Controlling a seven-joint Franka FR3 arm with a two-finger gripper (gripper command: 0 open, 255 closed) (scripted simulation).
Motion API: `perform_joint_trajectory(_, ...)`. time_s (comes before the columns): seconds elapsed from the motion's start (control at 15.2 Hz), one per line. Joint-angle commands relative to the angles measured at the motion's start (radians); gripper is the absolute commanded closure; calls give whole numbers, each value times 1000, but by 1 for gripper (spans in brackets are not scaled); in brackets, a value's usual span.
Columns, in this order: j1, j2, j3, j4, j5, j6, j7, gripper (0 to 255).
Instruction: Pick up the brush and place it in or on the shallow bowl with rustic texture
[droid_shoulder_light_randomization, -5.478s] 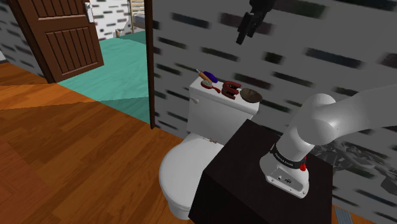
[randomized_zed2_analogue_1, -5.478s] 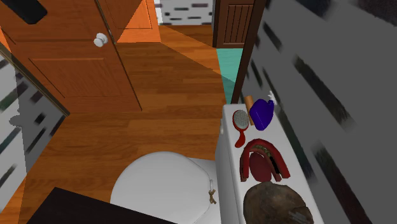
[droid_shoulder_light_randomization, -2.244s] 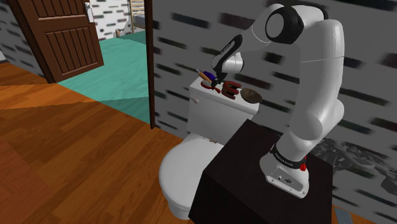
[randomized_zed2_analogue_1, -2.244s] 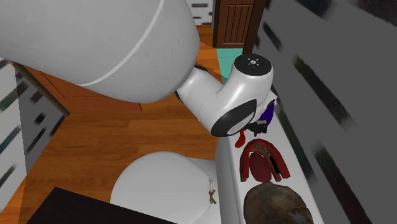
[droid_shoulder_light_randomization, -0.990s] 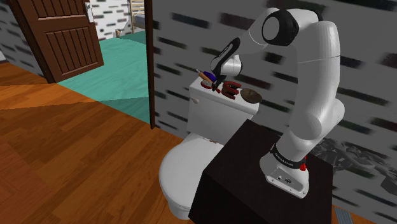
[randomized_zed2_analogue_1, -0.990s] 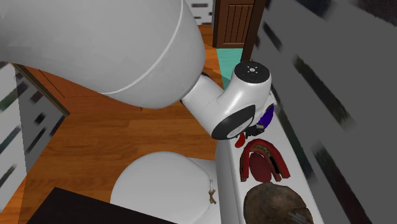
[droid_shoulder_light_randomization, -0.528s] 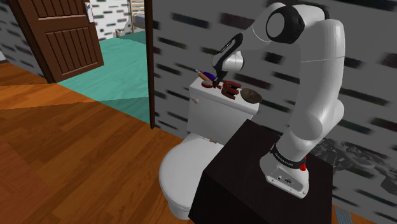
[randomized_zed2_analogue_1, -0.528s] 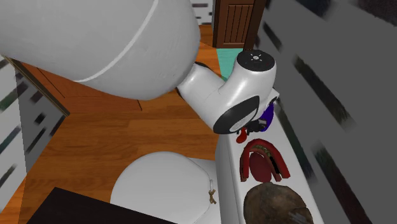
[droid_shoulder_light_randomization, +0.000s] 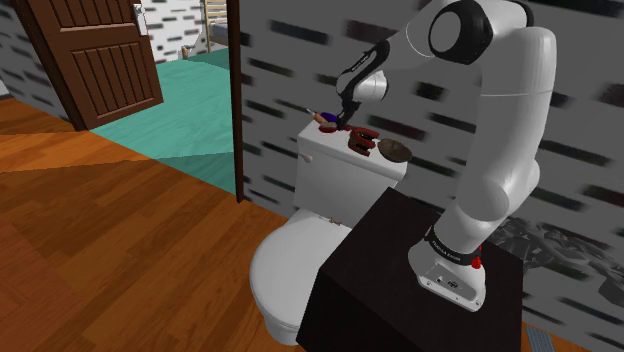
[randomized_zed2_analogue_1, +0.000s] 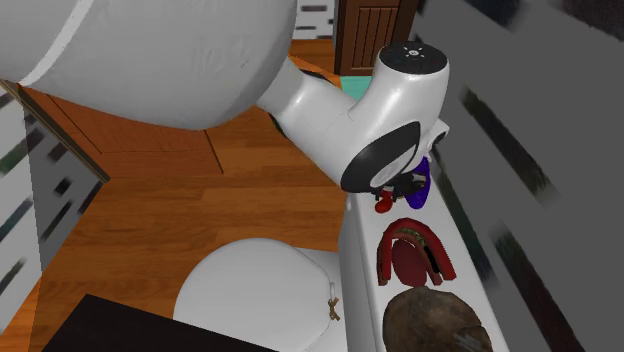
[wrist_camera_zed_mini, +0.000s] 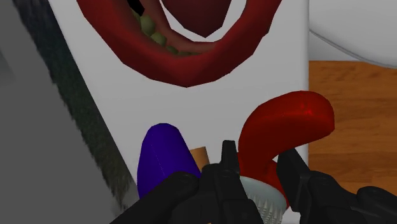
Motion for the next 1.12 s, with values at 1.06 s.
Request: perform_joint_trajectory(1.06, -48, -242, -77, -187, -47, -48, -104, 255)
